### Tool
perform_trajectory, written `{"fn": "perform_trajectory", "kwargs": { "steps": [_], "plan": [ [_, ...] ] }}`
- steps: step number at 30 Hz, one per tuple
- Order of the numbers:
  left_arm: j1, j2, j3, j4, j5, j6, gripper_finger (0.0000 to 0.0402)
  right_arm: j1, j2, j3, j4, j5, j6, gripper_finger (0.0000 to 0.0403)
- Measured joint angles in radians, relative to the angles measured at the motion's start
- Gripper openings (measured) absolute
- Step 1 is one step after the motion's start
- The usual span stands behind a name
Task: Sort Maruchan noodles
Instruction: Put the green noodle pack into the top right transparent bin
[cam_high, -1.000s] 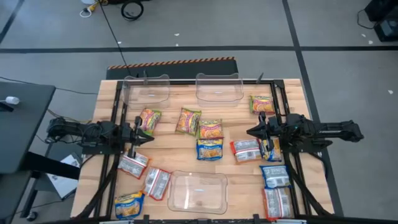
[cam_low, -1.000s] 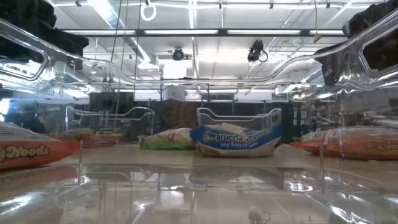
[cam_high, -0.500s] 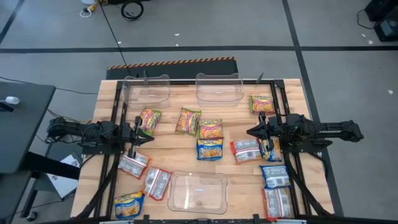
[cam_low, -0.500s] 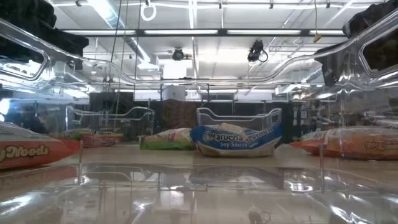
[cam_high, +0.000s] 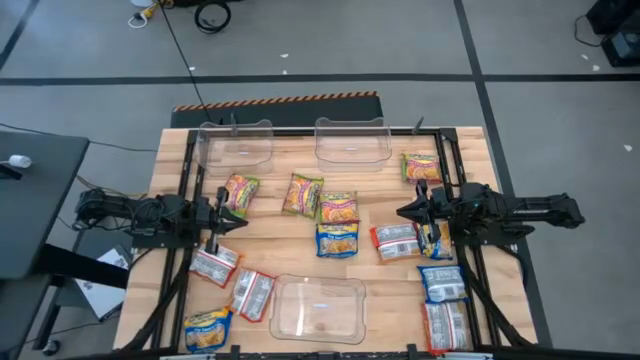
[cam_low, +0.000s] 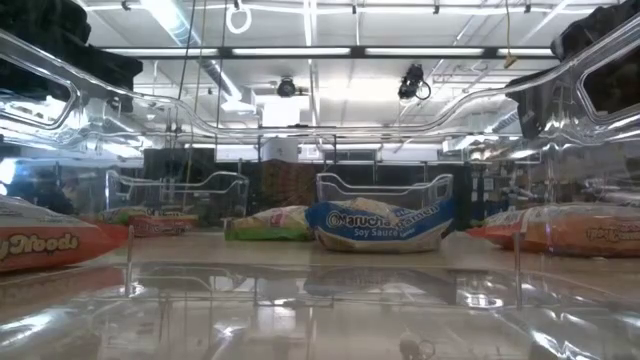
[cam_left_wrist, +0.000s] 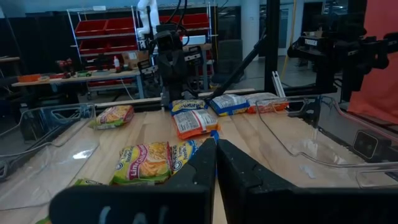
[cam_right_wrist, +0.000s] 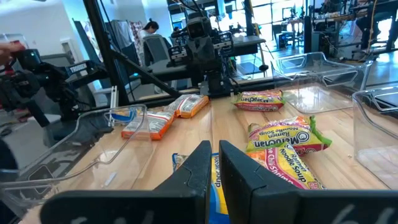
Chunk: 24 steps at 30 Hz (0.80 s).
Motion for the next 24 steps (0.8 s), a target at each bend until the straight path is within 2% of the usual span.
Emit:
{"fn": "perform_trajectory", "kwargs": {
  "steps": [24],
  "plan": [
    [0.026,-0.003,0.000,0.001,0.001,0.000,0.0021,-0.001,0.000,0.000,0.000,0.000,0.000,0.0036]
  ]
}}
